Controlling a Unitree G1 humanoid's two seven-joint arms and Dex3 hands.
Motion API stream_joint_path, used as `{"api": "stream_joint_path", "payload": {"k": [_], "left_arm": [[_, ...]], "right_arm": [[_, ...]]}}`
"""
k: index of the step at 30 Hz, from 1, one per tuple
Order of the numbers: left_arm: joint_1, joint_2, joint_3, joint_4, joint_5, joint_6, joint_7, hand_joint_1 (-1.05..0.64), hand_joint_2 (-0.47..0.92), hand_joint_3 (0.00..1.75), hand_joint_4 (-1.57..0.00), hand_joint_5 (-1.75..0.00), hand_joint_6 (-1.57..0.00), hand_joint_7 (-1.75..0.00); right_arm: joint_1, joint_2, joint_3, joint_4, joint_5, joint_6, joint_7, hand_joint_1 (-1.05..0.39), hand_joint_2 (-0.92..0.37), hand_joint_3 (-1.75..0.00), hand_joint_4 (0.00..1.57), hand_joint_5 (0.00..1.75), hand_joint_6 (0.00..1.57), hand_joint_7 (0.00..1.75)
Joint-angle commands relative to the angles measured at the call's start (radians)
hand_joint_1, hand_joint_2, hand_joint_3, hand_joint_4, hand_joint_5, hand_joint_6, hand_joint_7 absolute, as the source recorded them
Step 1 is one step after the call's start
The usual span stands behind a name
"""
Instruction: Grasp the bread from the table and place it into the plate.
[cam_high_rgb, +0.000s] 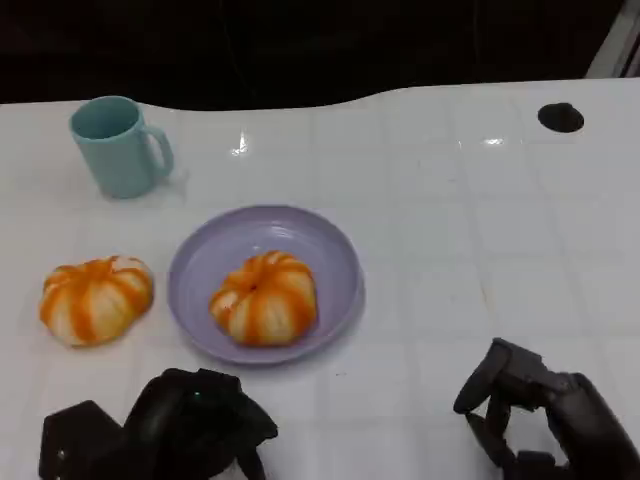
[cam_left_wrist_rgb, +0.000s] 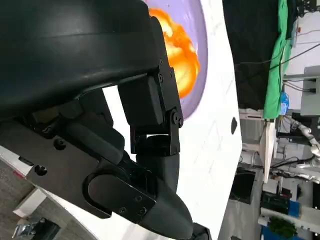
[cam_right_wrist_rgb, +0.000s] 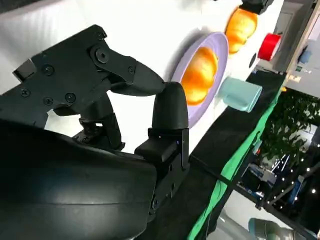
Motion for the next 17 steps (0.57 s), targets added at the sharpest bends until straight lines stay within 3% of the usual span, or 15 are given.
{"api": "stream_joint_path", "payload": {"k": [1, 17], "left_arm": [[-0.014, 0.021, 0.013, 0.021, -0.011, -0.013, -0.016, -1.05, 0.8, 0.01, -1.48, -0.97, -1.57, -0.49], [-0.021, 0.028, 0.019, 0.03, -0.01, -0.011, -0.014, -1.05, 0.8, 0.01, -1.48, -0.99, -1.57, -0.49]], "right_arm": [[-0.017, -0.004, -0.012, 0.03, -0.028, -0.033, -0.028, -0.33, -0.59, -0.94, 0.63, 1.75, 0.55, 1.47], [-0.04, -0.004, -0.013, 0.062, -0.084, -0.066, -0.077, -0.33, -0.59, -0.9, 0.69, 1.73, 0.68, 1.3]]}}
